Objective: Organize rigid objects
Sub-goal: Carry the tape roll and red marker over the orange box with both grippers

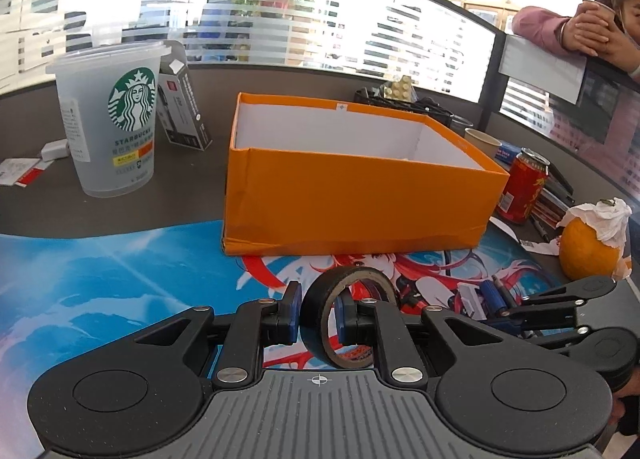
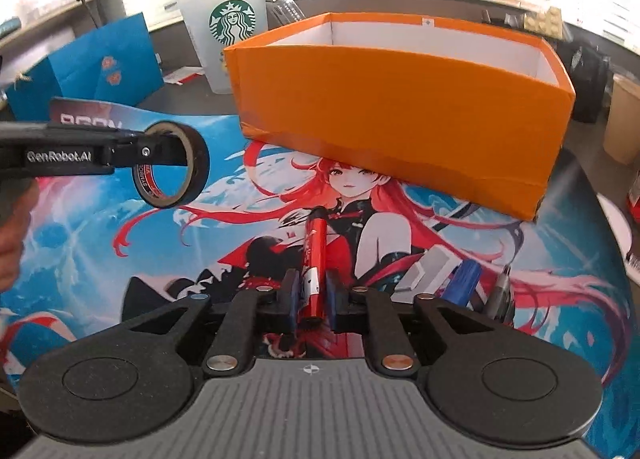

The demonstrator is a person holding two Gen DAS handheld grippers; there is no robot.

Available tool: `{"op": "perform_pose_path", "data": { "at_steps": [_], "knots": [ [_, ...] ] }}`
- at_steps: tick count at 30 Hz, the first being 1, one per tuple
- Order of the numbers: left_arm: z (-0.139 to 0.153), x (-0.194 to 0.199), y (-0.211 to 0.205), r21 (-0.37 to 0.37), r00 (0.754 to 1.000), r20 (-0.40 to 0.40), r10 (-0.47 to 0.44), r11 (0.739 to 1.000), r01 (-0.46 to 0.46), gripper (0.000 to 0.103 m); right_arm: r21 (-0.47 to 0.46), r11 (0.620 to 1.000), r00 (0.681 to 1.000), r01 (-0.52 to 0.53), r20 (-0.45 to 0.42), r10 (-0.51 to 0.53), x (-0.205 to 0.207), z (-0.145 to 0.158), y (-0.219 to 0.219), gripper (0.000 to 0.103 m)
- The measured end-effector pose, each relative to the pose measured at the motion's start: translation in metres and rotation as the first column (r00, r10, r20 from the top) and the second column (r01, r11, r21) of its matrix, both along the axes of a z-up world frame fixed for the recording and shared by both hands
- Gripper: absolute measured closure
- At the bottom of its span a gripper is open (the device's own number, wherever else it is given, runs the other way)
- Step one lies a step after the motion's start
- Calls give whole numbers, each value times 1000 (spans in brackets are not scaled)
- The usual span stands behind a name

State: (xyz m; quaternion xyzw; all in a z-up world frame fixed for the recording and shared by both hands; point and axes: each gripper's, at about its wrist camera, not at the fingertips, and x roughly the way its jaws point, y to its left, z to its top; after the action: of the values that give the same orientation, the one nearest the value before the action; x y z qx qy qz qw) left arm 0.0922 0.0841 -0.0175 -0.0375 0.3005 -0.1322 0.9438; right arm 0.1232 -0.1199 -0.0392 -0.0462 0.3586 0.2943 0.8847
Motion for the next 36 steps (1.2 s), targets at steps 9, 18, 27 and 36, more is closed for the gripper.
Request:
{"op": "perform_pose_path", "data": {
  "at_steps": [9, 18, 27, 36],
  "knots": [
    [21, 1, 1, 22, 999, 37, -10, 1000, 10, 88, 174, 984, 996, 22, -93, -6, 8, 9, -16, 93],
    [57, 28, -10, 70, 994, 110, -16, 997, 8, 88, 429, 897, 991, 109, -122, -63, 30, 49, -56, 93],
    [70, 75, -28, 51, 994, 110, 28, 998, -34, 88, 514, 844, 988, 152, -70, -135, 63, 83, -69, 93],
    [59, 139, -35, 54, 993, 42, 114, 992, -116, 88, 432, 879, 977, 201, -18, -214, 107, 94, -59, 93]
  ]
}}
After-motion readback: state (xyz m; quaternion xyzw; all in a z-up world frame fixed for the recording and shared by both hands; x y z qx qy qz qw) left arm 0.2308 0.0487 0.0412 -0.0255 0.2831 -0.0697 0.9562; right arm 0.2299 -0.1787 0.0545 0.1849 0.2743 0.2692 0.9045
